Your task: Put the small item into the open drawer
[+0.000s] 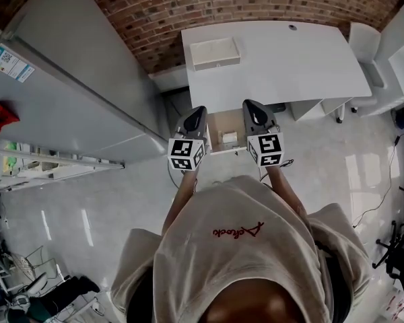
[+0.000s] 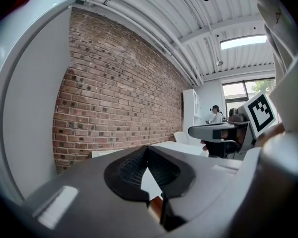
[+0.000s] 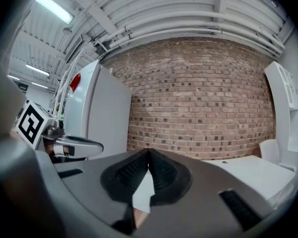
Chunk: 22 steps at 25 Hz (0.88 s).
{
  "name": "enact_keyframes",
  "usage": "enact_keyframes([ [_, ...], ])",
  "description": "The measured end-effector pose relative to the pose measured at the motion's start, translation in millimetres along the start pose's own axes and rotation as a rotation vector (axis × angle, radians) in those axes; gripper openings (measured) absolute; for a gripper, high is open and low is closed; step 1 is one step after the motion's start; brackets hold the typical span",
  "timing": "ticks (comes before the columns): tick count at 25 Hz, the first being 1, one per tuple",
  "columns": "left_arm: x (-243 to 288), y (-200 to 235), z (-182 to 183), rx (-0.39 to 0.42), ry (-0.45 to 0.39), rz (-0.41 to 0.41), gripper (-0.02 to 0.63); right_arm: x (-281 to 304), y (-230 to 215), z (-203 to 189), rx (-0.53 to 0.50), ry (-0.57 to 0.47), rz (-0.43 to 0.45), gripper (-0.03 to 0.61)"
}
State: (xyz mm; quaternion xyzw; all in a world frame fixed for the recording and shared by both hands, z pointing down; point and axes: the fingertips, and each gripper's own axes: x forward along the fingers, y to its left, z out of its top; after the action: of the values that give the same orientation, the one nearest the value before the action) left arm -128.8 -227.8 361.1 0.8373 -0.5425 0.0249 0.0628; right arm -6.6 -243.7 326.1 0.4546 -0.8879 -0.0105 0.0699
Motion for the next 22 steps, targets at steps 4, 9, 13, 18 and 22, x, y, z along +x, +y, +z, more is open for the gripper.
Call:
enact_keyframes([
  [4, 1.5, 0.2, 4.0, 0.007, -0.004, -0.008, 0.009, -1.2, -3.8, -0.3, -0.003, 0.005, -0.018, 0.012],
  [9, 0.6, -5.9, 5.7, 0.011, 0.002, -0.020, 0.009, -5.6, -6.3, -1.3, 0.000, 0.011, -0.026, 0.012],
  [13, -0.7, -9.8, 6.7, 0.011, 0.005, -0.023, 0.009, -8.5, -8.4, -1.4, -0.006, 0.018, -0.031, 0.012],
  [18, -4.7, -13.8, 1.9, 0.011, 0.016, -0.022, 0.009, -10.7, -7.0, -5.2, -0.003, 0.030, -0.027, 0.012],
  [22, -7.3, -14.0, -1.2, 0.009, 0.023, -0.022, 0.009, -10.5, -3.4, -9.8, 0.003, 0.040, -0.023, 0.012],
])
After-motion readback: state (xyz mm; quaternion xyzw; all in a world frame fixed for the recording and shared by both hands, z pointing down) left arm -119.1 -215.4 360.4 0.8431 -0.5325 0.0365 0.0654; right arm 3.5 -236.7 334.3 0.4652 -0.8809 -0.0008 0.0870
